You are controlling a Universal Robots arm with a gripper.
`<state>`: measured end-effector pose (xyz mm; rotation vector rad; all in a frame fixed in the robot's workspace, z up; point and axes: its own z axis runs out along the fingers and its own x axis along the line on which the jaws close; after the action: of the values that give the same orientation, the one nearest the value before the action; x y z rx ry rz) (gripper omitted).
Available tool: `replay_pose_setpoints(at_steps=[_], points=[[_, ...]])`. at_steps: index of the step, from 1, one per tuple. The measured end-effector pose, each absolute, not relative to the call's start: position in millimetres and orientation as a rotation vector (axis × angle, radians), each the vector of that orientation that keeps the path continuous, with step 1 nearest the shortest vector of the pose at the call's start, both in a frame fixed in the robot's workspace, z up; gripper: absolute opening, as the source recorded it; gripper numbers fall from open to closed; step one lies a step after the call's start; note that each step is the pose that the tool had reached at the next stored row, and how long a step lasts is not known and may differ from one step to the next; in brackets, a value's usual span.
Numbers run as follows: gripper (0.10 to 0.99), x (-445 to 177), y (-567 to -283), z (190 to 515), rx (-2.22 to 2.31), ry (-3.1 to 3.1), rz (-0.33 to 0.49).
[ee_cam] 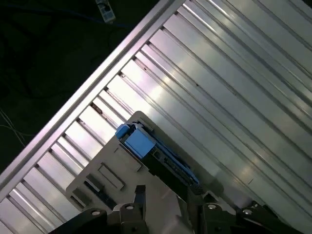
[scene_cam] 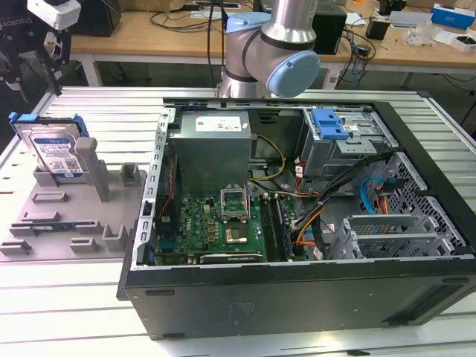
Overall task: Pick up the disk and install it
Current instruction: 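Pick up the disk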
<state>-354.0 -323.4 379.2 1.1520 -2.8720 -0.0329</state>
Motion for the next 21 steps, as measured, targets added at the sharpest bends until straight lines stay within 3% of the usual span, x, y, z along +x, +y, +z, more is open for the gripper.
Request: replay_pose_setpoints(at_steps=[21], points=[[0.482, -353.9, -323.3, 373.6, 1.768, -2.573, 0.01]])
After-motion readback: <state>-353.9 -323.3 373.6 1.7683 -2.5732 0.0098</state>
